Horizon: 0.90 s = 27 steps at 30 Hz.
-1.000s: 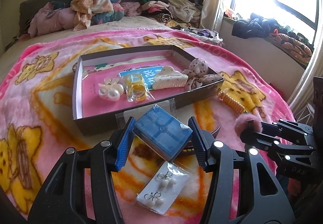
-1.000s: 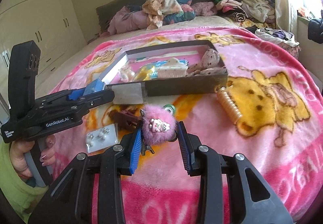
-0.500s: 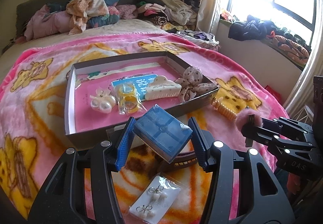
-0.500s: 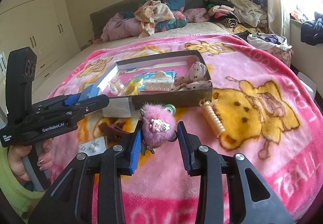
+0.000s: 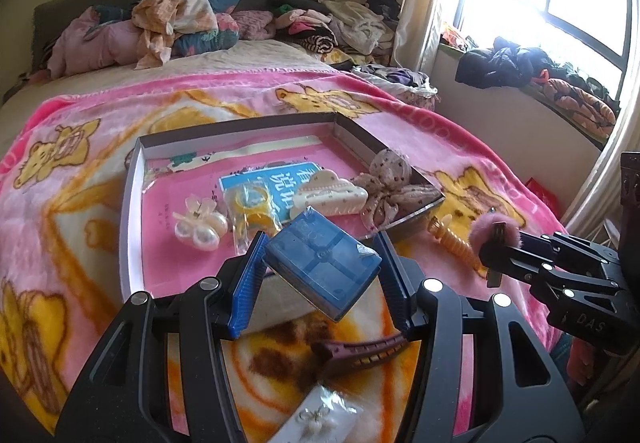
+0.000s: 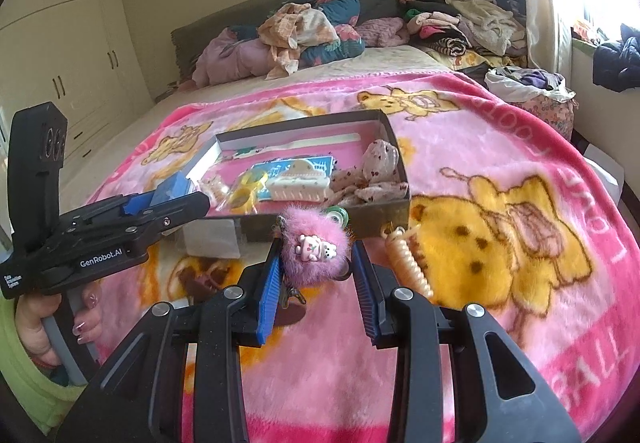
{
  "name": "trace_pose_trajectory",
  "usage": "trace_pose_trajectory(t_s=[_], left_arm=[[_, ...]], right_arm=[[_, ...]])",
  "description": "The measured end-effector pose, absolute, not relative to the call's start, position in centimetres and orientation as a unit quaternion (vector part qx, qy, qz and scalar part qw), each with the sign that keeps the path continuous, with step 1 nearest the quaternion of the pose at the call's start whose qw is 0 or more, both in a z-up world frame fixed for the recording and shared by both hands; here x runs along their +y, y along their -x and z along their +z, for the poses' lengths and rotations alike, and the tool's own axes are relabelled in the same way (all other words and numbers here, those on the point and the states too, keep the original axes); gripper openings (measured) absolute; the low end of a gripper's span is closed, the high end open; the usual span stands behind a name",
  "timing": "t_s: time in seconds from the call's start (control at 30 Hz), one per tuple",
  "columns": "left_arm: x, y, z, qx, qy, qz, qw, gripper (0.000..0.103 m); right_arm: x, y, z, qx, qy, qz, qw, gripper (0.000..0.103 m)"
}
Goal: Organize jewelry
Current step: 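Carry the keychain and blue case into the grey box and open both tools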
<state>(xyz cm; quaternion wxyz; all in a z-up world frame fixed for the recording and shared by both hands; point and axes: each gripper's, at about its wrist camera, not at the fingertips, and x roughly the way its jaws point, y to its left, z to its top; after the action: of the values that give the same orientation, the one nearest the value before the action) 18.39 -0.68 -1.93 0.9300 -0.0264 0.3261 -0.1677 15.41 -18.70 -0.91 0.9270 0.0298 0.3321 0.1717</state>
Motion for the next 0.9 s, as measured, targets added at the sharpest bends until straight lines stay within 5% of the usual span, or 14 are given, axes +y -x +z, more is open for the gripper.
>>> trace_pose_trajectory(t_s=[0.9], left_arm=[[1.1,-24.5,-2.7,0.332,0.036,-0.119,0.935,0.045]], right_arm=[[-18.5,-23.3,-0.2,0.326,-0.013,0.152,0.933,0.033]])
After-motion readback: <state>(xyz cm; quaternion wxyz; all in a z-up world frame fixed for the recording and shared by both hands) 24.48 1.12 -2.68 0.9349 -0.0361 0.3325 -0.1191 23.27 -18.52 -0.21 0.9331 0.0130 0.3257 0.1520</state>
